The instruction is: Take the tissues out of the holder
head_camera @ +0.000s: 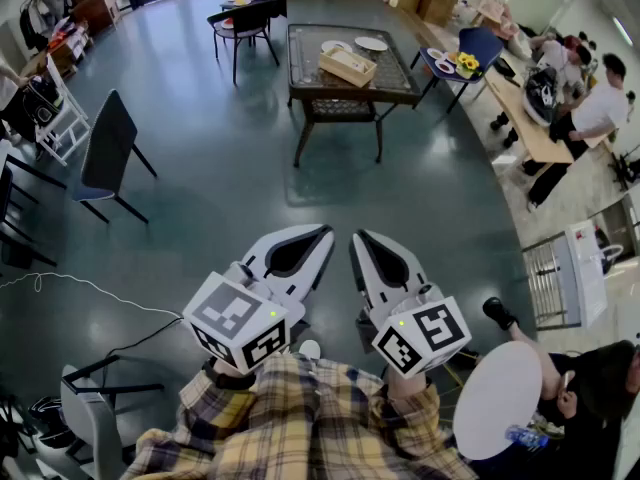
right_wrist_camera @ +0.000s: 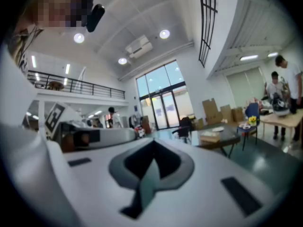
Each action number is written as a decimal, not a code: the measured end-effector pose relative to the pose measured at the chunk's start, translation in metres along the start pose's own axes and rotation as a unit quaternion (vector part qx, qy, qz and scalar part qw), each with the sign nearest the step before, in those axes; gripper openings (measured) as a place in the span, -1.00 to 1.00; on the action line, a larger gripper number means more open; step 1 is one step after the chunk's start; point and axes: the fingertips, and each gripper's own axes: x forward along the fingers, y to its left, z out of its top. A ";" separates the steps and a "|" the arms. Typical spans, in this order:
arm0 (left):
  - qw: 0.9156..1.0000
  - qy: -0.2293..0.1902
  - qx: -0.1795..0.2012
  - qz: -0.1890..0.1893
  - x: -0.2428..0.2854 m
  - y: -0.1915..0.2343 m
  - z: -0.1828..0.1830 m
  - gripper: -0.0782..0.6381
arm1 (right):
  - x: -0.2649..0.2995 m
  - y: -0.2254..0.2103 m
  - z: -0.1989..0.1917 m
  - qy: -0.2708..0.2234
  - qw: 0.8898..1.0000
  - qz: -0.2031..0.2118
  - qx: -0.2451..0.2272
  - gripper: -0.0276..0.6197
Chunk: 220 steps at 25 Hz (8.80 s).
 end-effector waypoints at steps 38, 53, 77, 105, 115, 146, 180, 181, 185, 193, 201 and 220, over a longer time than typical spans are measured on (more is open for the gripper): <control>0.999 0.010 -0.003 0.036 0.054 0.051 0.003 -0.74 | 0.028 -0.073 0.016 -0.012 1.000 -0.009 0.022 -0.89; 1.000 0.016 0.017 0.004 0.131 0.204 0.068 -0.74 | 0.194 -0.127 0.059 -0.037 0.998 -0.034 0.021 -0.89; 1.000 0.030 -0.009 0.003 0.306 0.355 0.106 -0.74 | 0.364 -0.288 0.091 -0.006 0.998 -0.053 0.040 -0.89; 0.999 0.039 0.003 0.002 0.538 0.506 0.166 -0.74 | 0.527 -0.489 0.161 -0.009 0.998 -0.061 0.024 -0.89; 0.995 0.068 0.012 -0.071 0.598 0.556 0.183 -0.74 | 0.582 -0.549 0.187 -0.030 0.990 -0.132 0.027 -0.89; 0.990 0.129 -0.020 -0.061 0.682 0.602 0.145 -0.74 | 0.611 -0.647 0.146 0.086 0.985 -0.148 0.033 -0.88; 0.981 0.166 -0.095 0.018 0.646 0.661 0.084 -0.74 | 0.653 -0.626 -0.098 0.503 0.857 0.061 -0.096 -0.18; 0.981 0.166 -0.097 0.020 0.645 0.662 0.082 -0.74 | 0.654 -0.625 -0.106 0.513 0.849 0.070 -0.102 -0.16; 0.980 0.166 -0.103 0.030 0.642 0.665 0.078 -0.74 | 0.655 -0.627 -0.129 0.538 0.830 0.089 -0.117 -0.13; 0.977 0.169 -0.121 0.049 0.629 0.678 0.060 -0.74 | 0.661 -0.639 -0.167 0.571 0.808 0.089 -0.119 -0.13; 0.976 0.163 -0.134 0.062 0.619 0.685 0.058 -0.74 | 0.656 -0.645 -0.194 0.611 0.779 0.076 -0.119 -0.13; 0.978 0.149 -0.132 0.061 0.619 0.685 0.068 -0.74 | 0.657 -0.641 -0.220 0.632 0.763 0.088 -0.102 -0.54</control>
